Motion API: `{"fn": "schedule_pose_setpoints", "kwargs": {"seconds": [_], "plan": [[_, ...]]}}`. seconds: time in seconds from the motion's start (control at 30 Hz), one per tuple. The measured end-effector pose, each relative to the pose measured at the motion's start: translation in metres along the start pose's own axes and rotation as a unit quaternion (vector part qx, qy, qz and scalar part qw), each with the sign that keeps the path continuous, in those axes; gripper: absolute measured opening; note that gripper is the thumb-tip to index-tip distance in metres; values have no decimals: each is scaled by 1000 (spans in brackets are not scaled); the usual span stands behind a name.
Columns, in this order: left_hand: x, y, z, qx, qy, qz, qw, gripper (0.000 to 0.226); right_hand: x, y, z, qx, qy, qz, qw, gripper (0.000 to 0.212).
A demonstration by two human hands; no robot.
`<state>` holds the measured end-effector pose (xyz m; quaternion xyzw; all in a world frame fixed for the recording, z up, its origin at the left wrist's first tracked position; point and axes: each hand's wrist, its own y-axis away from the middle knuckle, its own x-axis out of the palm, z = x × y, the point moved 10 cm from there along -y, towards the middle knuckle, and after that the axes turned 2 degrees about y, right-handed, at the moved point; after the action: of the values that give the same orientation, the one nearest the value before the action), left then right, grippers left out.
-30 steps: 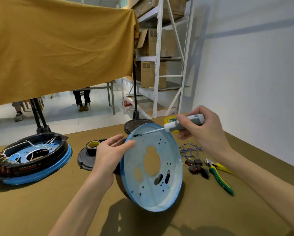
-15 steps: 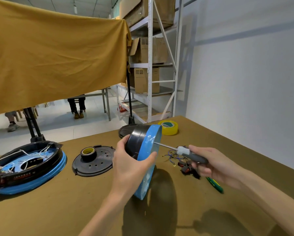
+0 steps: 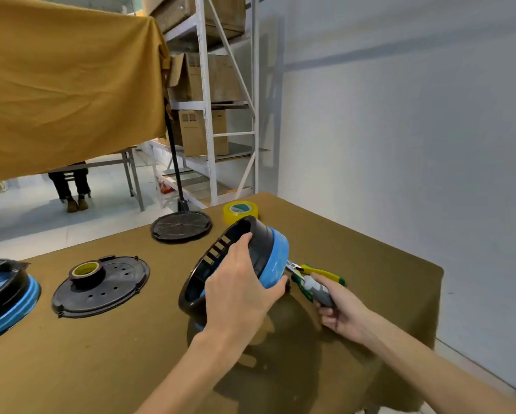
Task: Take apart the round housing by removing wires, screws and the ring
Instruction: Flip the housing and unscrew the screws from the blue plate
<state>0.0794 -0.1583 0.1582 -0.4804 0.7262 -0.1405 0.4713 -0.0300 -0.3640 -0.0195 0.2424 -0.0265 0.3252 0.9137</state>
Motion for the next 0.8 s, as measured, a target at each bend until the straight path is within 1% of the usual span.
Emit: {"fn": "schedule_pose_setpoints", "kwargs": {"seconds": [0.07, 0.13, 0.17, 0.23, 0.3, 0.37, 0.43, 0.47, 0.53, 0.63, 0.7, 0.8], "plan": [[-4, -6, 3, -5, -18, -5, 1000, 92, 4, 1, 14, -70, 119, -12, 990, 45], [-10, -10, 5, -5, -33, -9, 999, 91, 21, 6, 29, -161, 244, -5, 956, 64], [-13, -11, 5, -3, -38, -9, 999, 91, 34, 8, 31, -199, 281, 14, 939, 69], [-16, -10, 5, 1, -42, -10, 999, 90, 55, 13, 28, -259, 331, 47, 906, 72], [-17, -7, 6, 12, -41, -13, 999, 90, 66, 16, 21, -296, 373, 62, 877, 63], [-18, -4, 5, 29, -52, -15, 998, 88, 71, 17, 19, -325, 423, 64, 843, 44], [-18, -1, 2, 55, -66, -21, 996, 86, 73, 19, 23, -365, 467, 44, 804, 30], [-17, 1, -2, 76, -73, -28, 994, 86, 72, 20, 27, -385, 474, 27, 791, 23], [-16, 8, -10, 132, -88, -48, 986, 88, 70, 20, 35, -412, 470, 5, 781, 15], [-8, 21, -15, 186, -95, -60, 976, 105, 71, 10, 35, -411, 452, 27, 791, 13], [-5, 27, -16, 219, -86, -69, 969, 112, 73, 7, 32, -417, 445, 44, 791, 19], [-5, 32, -16, 259, -76, -89, 959, 108, 75, 9, 30, -440, 441, 51, 780, 26]]}}
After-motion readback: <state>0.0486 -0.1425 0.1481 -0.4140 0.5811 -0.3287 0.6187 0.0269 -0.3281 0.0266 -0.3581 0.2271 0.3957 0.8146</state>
